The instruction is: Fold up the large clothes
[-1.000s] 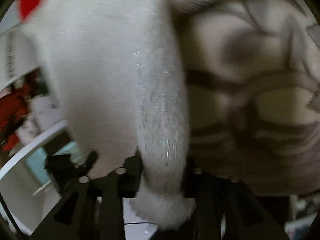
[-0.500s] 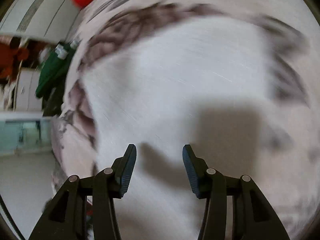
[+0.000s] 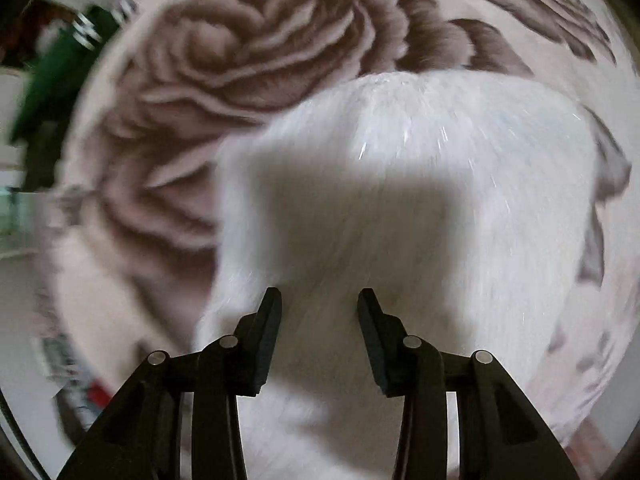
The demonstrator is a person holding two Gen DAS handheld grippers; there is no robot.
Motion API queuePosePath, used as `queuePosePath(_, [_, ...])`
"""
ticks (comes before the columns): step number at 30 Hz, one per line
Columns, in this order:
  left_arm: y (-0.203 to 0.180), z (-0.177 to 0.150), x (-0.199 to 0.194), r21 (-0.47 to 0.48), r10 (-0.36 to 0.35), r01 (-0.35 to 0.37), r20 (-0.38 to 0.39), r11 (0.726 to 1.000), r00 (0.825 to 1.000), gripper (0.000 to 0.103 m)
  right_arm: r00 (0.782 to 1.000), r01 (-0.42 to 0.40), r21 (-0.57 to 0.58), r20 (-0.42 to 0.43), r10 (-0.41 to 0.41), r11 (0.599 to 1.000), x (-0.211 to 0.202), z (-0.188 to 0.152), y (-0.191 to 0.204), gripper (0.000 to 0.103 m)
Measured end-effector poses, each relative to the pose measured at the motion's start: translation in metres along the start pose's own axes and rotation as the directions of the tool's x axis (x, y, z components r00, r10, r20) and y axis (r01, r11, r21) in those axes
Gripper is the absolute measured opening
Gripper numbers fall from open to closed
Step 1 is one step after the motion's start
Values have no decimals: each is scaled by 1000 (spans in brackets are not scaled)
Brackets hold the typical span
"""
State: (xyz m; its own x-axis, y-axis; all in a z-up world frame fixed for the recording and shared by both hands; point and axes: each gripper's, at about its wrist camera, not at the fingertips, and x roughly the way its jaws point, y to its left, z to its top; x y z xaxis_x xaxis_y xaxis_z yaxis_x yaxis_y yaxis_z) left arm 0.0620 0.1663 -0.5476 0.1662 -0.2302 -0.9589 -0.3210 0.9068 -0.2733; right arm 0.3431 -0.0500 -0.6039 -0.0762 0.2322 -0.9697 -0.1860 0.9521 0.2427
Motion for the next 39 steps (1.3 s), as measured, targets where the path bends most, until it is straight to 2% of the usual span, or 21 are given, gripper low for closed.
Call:
queuePosePath(2, [7, -4, -9, -11, -17, 17, 0, 1000, 1000, 85, 1000, 12, -17, -20, -12, 1000, -2, -22, -6, 43])
queuePosePath(4, [10, -8, -13, -25, -47, 46, -8, 999, 999, 85, 997, 26, -57, -65, -29, 998, 23, -39, -11, 43])
queuePosePath(5, [9, -10, -13, -32, -61, 60, -22, 998, 998, 85, 998, 36, -60, -57, -40, 998, 47, -41, -14, 43])
queuePosePath(7, [5, -12, -11, -47, -95, 93, -51, 995, 994, 85, 1000, 9, -25, -16, -9, 1000, 55, -42, -22, 45])
queuePosePath(9, [-2, -17, -10, -61, -132, 128, -71, 990, 989, 85, 1000, -2, -39, 4, 2, 999, 32, -46, -22, 45])
queuePosePath(11, [-15, -23, -9, -64, -170, 165, -86, 984, 982, 85, 998, -52, -29, 32, 53, 998, 1, -65, -32, 45])
queuePosePath(14, [-33, -35, -7, -53, -225, 220, -109, 974, 968, 83, 987, -156, 112, 42, 152, 981, -29, -132, -75, 51])
queuePosePath(16, [-43, -45, -11, -47, -273, 269, -87, 962, 958, 60, 981, -195, 215, 29, 193, 957, -29, -189, -106, 52])
queuePosePath(17, [-49, -47, -10, -40, -284, 281, -90, 959, 955, 27, 979, -195, 286, 3, 203, 938, -23, -223, -126, 53])
queuePosePath(18, [-53, -51, -6, -29, -273, 271, -107, 962, 956, 13, 978, -190, 338, -19, 208, 922, -12, -252, -136, 53])
queuePosePath(20, [-62, -57, -6, 1, -258, 259, -97, 966, 961, 12, 966, -185, 428, -86, 244, 885, 20, -301, -144, 53])
queuePosePath(23, [-65, -62, -13, 11, -259, 261, -82, 965, 962, 12, 913, -253, 537, -143, 383, 805, 73, -343, -148, 53])
queuePosePath(24, [-65, -63, -16, 8, -256, 258, -77, 966, 963, 12, 912, -268, 540, -125, 391, 798, 81, -350, -146, 46])
queuePosePath(25, [-63, -65, -20, 4, -260, 261, -76, 965, 963, 12, 926, -262, 537, -94, 366, 802, 79, -356, -147, 28])
queuePosePath(26, [-60, -65, -23, 0, -269, 270, -77, 963, 960, 12, 932, -269, 534, -65, 356, 802, 73, -360, -146, 26])
queuePosePath(27, [-60, -66, -27, -3, -278, 279, -75, 960, 958, 12, 935, -275, 538, -45, 353, 797, 65, -363, -147, 16])
queuePosePath(28, [-62, -63, -27, -3, -283, 284, -77, 959, 956, 12, 939, -277, 539, -25, 344, 795, 57, -364, -147, 12])
queuePosePath(31, [-68, -69, -22, 29, -270, 274, -102, 961, 958, 12, 950, -269, 522, 3, 313, 809, 41, -368, -148, 11])
queuePosePath(35, [-59, -78, 18, 43, -205, 213, -148, 976, 968, 12, 956, -223, 506, -53, 288, 833, 65, -358, -158, 11])
queuePosePath(37, [-47, -75, 28, -10, -240, 242, -164, 970, 957, 15, 955, -220, 483, -69, 287, 848, 77, -347, -145, 12])
queuePosePath(39, [-40, -69, 16, -56, -300, 295, -158, 954, 941, 18, 940, -261, 465, -78, 333, 846, 68, -343, -151, 16])
